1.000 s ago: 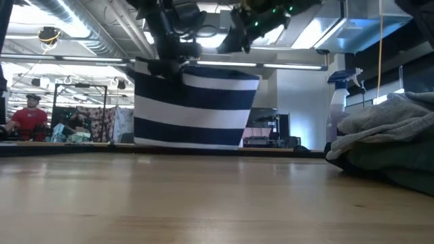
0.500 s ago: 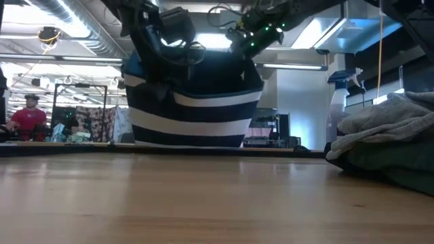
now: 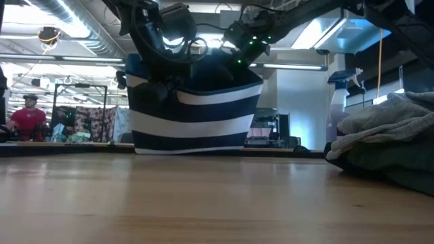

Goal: Fold Laundry from Bin
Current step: Fold the blue shorts

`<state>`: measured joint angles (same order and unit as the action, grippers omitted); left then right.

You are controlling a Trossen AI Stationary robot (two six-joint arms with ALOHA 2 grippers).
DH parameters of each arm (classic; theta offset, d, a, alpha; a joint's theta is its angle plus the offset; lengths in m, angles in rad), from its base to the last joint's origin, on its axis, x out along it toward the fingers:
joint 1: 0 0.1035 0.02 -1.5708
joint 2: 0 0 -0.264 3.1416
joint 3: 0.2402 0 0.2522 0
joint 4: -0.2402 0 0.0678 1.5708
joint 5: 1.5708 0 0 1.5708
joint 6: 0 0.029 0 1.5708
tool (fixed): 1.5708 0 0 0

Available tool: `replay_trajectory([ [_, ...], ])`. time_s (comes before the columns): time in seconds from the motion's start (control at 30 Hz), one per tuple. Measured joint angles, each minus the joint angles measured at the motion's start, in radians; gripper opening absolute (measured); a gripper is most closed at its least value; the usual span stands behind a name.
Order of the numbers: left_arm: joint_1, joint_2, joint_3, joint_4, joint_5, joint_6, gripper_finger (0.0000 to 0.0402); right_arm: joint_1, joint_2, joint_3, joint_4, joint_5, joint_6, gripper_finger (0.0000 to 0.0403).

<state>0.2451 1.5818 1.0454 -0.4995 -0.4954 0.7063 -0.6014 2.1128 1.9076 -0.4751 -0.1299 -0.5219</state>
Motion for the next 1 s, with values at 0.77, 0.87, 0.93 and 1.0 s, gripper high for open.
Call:
replay_trajectory([
  [0.77, -0.012, 0.000, -0.092, 0.047, 0.026, 0.022, 0.0002, 0.178, 0.005, 0.169, -0.085, 0.253, -0.118, 0.0248],
  [0.87, -0.018, 0.000, -0.092, 0.047, 0.027, 0.031, 0.0002, 0.171, 0.005, 0.171, -0.084, 0.272, -0.137, 0.0240],
  [0.93, -0.022, 0.000, -0.093, 0.050, 0.021, 0.038, 0.0002, 0.162, 0.020, 0.173, -0.089, 0.295, -0.138, 0.0236],
  [1.0, -0.024, 0.000, -0.093, 0.056, 0.018, 0.040, 0.0002, 0.146, 0.044, 0.173, -0.122, 0.296, -0.139, 0.0234],
])
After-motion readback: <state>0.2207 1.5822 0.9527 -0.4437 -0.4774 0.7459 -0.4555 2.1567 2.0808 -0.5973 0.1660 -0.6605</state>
